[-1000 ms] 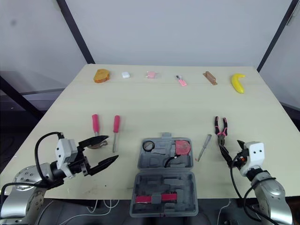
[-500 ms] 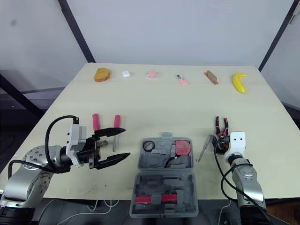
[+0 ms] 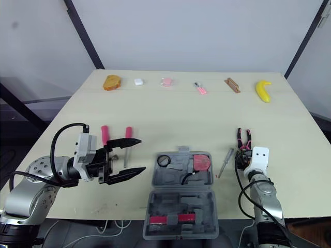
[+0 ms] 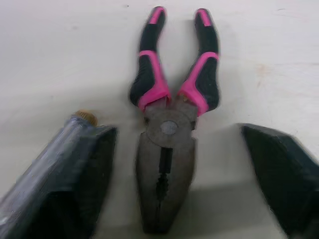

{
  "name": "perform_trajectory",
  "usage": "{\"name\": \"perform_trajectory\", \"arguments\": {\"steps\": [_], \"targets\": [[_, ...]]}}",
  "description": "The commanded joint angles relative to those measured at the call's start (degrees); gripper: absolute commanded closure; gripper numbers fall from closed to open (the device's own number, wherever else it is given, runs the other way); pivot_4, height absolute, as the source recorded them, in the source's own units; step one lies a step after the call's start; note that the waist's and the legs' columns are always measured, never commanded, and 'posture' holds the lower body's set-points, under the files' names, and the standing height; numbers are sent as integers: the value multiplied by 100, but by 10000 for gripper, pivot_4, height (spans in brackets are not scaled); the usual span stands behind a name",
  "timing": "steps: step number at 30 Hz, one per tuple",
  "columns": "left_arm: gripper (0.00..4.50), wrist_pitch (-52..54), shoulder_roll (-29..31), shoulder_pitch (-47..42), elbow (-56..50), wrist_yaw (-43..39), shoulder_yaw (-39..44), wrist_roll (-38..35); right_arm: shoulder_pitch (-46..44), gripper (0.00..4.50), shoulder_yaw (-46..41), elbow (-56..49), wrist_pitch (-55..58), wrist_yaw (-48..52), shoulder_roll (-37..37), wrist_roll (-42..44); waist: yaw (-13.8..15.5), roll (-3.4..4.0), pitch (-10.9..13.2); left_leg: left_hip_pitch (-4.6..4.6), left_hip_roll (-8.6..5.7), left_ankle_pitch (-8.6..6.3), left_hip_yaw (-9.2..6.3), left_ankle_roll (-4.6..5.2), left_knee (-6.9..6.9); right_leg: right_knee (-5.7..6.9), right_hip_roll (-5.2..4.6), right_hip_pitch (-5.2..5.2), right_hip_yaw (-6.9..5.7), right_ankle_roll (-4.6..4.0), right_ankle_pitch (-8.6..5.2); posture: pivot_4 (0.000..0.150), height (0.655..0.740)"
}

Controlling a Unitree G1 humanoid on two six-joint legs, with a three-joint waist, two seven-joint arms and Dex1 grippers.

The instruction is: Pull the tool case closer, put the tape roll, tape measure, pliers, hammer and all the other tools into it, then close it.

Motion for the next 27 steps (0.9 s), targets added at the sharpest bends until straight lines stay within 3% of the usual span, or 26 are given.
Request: {"name": "perform_trajectory", "arguments": {"steps": [1, 3, 14, 27], "targets": [[0, -31, 7, -8, -224, 25, 25, -76, -31, 26435, -5, 123, -130, -17, -21, -50, -33, 0, 0, 1, 0, 0, -1, 0, 0, 1, 1, 0, 0, 0, 0, 1500, 7400], [0, -27, -7, 17, -229, 46, 44, -89, -37, 35418, 35, 178, -214, 6, -59, -121, -62, 0, 0, 0, 1, 0, -2, 0, 0, 2, 2, 0, -2, 0, 0, 1500, 7400], [0, -67, -95, 45, -207, 78, 67, -151, 39, 35460, 4, -38, -514, 147, -197, -174, -89, 1, 1, -2, 1, 0, -6, 0, 0, 2, 0, 0, -1, 0, 0, 1500, 7400], [0, -347, 20, 373, 17, -613, 268, -370, 530, 35460, 126, -1803, -36, 1626, -1178, 440, -110, 19, 11, -24, 1, 0, -3, 0, 0, 5, 4, -25, 4, 5, 3, 1500, 7400]]}}
